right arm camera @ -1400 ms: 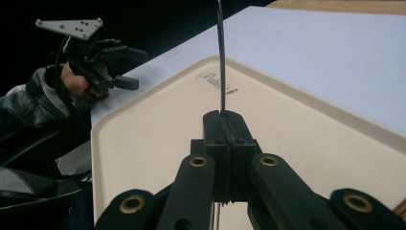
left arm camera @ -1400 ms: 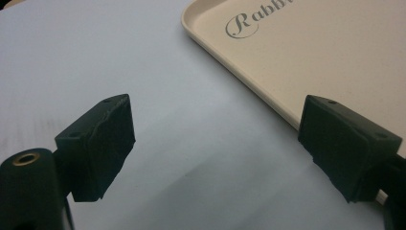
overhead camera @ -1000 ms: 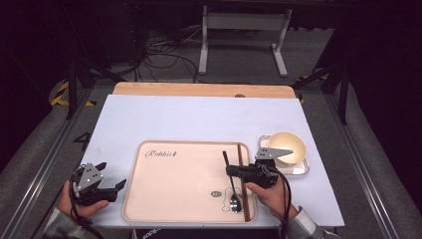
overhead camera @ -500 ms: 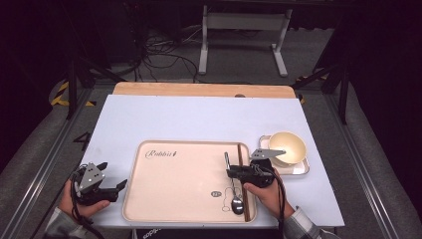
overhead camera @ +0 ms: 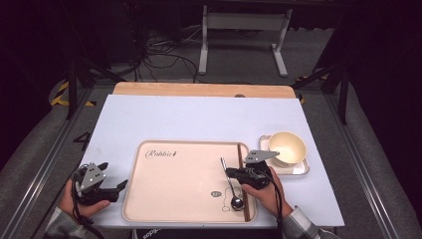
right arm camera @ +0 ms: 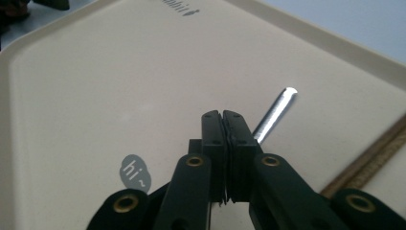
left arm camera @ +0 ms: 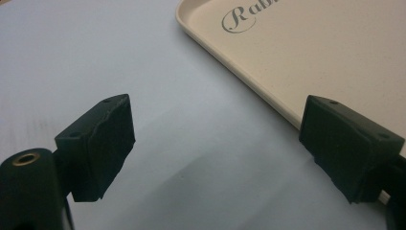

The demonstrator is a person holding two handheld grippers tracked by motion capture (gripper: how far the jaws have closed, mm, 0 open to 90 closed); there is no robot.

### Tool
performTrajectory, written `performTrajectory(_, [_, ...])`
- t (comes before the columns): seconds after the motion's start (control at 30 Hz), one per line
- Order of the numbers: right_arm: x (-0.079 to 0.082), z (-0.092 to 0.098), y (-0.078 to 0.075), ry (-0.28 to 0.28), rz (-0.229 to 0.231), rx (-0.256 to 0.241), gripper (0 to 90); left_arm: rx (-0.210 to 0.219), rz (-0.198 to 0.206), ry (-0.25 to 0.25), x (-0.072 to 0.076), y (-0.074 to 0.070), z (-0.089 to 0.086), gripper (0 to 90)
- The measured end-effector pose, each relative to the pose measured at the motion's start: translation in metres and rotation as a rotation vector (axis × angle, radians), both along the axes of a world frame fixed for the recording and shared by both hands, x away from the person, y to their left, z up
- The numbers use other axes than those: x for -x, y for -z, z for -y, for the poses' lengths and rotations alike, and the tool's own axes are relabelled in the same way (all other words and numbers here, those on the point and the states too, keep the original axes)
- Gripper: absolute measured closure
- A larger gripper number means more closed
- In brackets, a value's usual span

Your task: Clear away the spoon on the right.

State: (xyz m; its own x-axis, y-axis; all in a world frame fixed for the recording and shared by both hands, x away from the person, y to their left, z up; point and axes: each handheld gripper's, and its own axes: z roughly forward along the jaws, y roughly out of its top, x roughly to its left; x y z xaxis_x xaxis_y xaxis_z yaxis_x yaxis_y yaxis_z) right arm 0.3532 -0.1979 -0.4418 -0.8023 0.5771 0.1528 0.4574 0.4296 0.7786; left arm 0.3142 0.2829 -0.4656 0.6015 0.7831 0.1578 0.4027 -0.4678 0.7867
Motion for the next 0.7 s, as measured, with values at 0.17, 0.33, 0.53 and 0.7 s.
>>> performTrajectory(0.17, [-0.001, -0.010, 0.006, -0.044, -0.012, 0.082, 90.0, -0.001, 0.000, 0.001, 0.000, 0.000, 0.000, 12.9])
performTrajectory(0.33, [-0.002, -0.010, 0.011, -0.038, -0.029, 0.136, 90.0, -0.001, 0.000, 0.001, 0.000, 0.000, -0.001, 12.8])
performTrajectory(0.53, [-0.003, -0.007, 0.010, -0.024, -0.024, 0.149, 90.0, 0.002, 0.002, 0.002, 0.000, 0.000, 0.000, 12.8])
performTrajectory(0.7, [-0.004, -0.005, 0.009, -0.011, -0.027, 0.145, 88.3, 0.001, 0.000, 0.003, 0.000, 0.000, 0.000, 12.8])
